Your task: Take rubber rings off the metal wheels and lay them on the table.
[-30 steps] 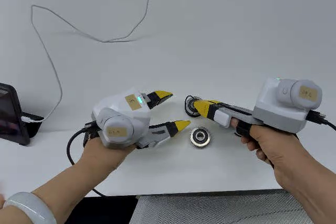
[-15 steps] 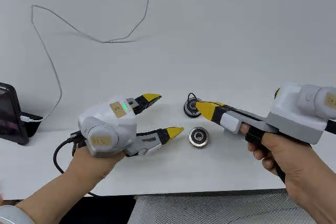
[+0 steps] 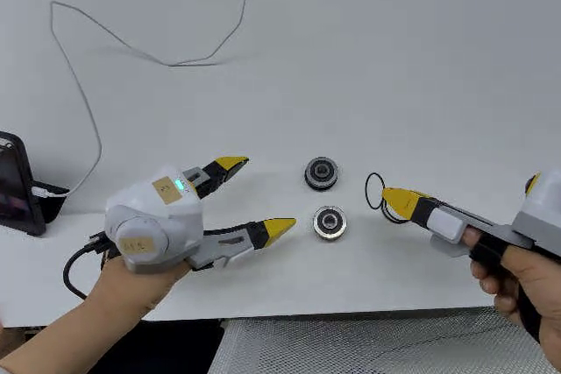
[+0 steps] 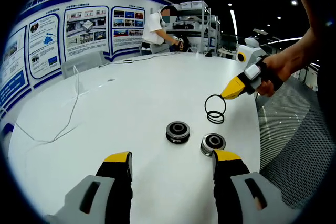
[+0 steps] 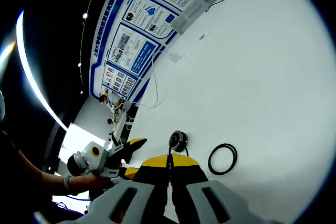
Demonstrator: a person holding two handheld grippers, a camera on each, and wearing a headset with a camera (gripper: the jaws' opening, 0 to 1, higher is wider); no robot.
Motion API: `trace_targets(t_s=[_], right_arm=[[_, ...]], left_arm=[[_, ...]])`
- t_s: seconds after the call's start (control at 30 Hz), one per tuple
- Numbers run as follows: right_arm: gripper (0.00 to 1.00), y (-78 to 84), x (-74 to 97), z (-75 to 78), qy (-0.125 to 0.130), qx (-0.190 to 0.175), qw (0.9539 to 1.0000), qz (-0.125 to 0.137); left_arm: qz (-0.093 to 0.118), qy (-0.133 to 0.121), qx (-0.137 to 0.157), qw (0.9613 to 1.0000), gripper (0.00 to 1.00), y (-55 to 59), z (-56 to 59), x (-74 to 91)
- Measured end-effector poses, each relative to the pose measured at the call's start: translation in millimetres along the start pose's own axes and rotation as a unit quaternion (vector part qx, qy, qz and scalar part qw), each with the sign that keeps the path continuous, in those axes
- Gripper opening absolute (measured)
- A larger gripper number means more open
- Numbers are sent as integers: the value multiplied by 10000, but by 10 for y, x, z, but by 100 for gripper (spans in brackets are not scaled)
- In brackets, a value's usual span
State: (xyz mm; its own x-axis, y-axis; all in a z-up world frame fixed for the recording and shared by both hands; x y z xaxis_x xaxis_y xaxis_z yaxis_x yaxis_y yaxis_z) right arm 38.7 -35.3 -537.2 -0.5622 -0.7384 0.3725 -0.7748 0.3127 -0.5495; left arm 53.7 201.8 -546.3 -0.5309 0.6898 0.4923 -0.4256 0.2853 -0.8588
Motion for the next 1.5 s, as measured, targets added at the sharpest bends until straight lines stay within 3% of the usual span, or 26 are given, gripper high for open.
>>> trace_targets(t_s=[0.13,0.33,0.53,0.67,0.83,0.93,1.03,1.17,1.27,1.4,1.5], right_arm=[[2,36,44,103,133,-167,9998,4],[2,57,83,226,413,-86,9991,-63],[2,53,107,304,741,378,9963,-197],[2,9,122,328,977,853,9912,-274],[7,-1,120,345,1147,1436,9818,-478],[10,-1,130,354,1291,1891,9712,-658],[13,-3,144,357,1450,2501,9532,-886],[17,6,136,342,1462,2857,9417,-1014],[17,-21,128,300,1429,2895,9421,-904],[18,-81,44,210,1189,2711,9527,-688],[18,-105,-30,164,1091,2629,9567,-615]], left_arm=[[5,-6,45,10000,63,14,12,11],[-21,-26,81,10000,61,35,6,13],[-28,-23,82,10000,59,30,6,12],[-60,-38,101,9999,59,49,-13,16],[-75,-33,112,9999,58,51,-6,19],[-65,-39,107,9999,58,42,-5,22],[-58,-49,109,9999,58,34,-9,24],[-68,-39,94,9999,57,32,-11,19],[-40,-20,93,9999,57,18,-7,12],[-25,10,54,10000,56,-19,12,-9],[-8,36,22,10000,55,-50,23,-32]])
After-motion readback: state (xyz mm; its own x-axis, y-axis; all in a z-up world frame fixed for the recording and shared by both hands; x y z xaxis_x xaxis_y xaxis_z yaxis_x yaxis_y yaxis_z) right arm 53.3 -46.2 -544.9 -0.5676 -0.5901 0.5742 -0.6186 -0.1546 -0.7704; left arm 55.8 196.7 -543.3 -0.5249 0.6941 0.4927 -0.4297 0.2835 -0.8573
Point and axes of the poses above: the centre of the closed fingertips' face, and the gripper's own axes: x roughly backward along the fingers, z roughly to its right, y roughly out of its underside, the point moved 7 cm from there along x, roughly backward along the fingers, and after that the axes turned 7 degrees about x, right-handed, at the moved point
